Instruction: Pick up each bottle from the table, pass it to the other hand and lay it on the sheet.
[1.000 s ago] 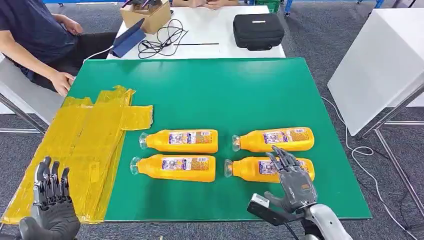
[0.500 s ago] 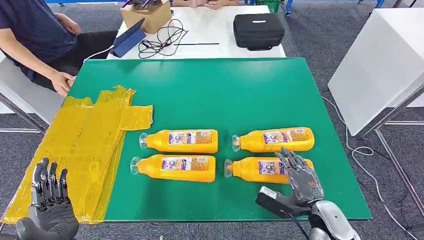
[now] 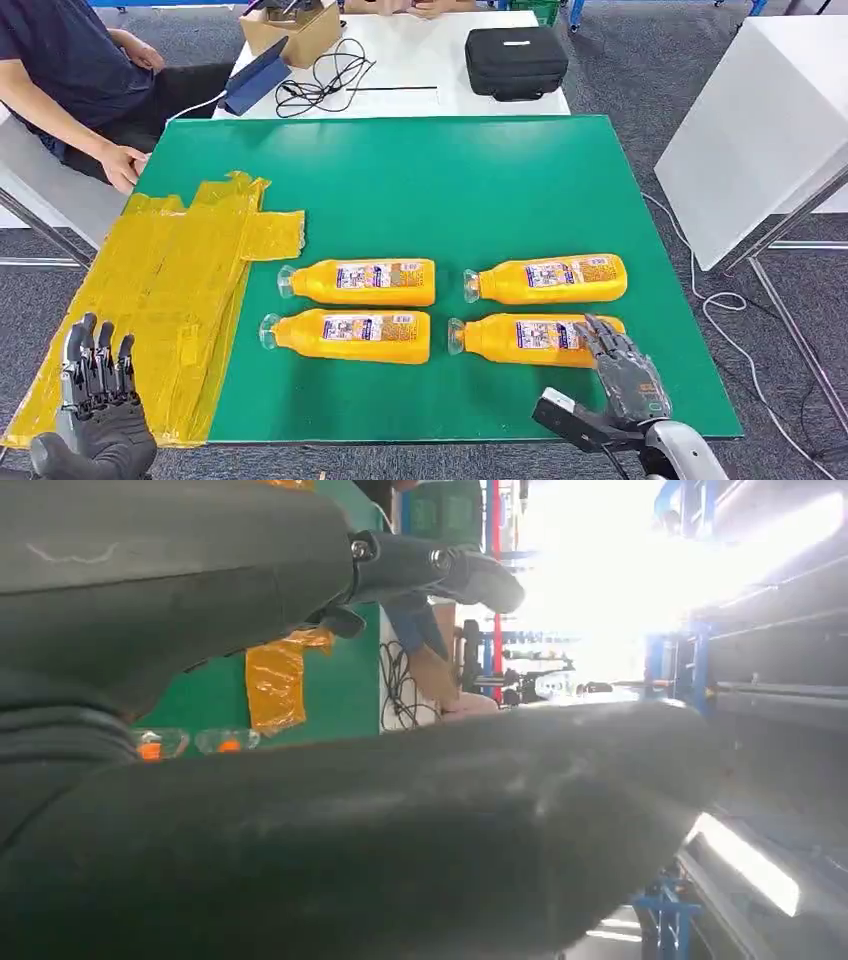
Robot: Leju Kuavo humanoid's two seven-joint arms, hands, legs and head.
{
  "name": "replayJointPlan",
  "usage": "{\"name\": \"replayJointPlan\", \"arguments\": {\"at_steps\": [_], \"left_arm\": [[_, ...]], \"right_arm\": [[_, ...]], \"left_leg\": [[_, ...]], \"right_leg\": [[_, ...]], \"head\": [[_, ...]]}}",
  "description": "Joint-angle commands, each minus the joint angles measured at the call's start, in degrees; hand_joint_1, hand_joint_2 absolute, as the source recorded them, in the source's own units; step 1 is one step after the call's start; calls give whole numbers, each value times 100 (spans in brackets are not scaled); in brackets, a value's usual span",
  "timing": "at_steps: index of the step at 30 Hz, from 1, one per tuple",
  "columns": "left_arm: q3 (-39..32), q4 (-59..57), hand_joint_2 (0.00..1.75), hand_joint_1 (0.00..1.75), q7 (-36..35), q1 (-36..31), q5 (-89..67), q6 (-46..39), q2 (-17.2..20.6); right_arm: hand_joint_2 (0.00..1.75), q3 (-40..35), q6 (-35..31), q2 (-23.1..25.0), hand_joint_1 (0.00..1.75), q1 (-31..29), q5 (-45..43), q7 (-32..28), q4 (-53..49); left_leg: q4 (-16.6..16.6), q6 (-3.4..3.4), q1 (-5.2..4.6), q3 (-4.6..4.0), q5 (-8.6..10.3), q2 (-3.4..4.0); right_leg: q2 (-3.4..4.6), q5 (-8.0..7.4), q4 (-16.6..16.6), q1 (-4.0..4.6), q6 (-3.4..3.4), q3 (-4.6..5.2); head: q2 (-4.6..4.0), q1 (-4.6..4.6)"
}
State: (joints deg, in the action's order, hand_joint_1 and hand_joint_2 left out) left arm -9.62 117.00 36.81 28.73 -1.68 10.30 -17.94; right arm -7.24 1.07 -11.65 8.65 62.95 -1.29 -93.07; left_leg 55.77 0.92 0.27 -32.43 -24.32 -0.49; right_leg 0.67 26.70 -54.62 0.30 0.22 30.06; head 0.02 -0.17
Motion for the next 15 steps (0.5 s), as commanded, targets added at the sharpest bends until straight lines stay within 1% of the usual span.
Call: {"name": "replayJointPlan", "arguments": {"at_steps": [1,7,8,10,15], "left_arm": [[580,-784,0,0,10,-420,182,-369,672],[657,-856,0,0,25,-489,200,-450,730],[665,-858,0,0,32,-500,212,-475,740],[690,-841,0,0,38,-491,232,-529,766],[639,-707,0,0,63,-366,299,-681,776]], "right_arm": [[175,554,-321,62,0,47,-9,-86,198],[175,497,-355,110,0,-25,9,-108,259],[175,461,-351,98,0,-62,17,-114,328],[175,382,-350,112,0,-161,24,-122,438],[175,-15,-233,156,0,-654,98,-171,836]], "left_leg": [[-11,-2,0,24,-3,-10],[-9,-2,-3,18,-1,-2],[-10,-4,0,31,-7,-1],[-10,-2,-1,20,-1,1],[-10,-4,4,28,-7,29]], "right_leg": [[-19,5,15,-1,9,-30],[-8,3,9,-3,5,-19],[-11,7,14,0,8,-34],[-6,1,10,-2,5,-21],[19,-3,15,4,7,-27]], "head": [[0,-2],[0,0],[0,0],[0,-2],[0,0]]}}
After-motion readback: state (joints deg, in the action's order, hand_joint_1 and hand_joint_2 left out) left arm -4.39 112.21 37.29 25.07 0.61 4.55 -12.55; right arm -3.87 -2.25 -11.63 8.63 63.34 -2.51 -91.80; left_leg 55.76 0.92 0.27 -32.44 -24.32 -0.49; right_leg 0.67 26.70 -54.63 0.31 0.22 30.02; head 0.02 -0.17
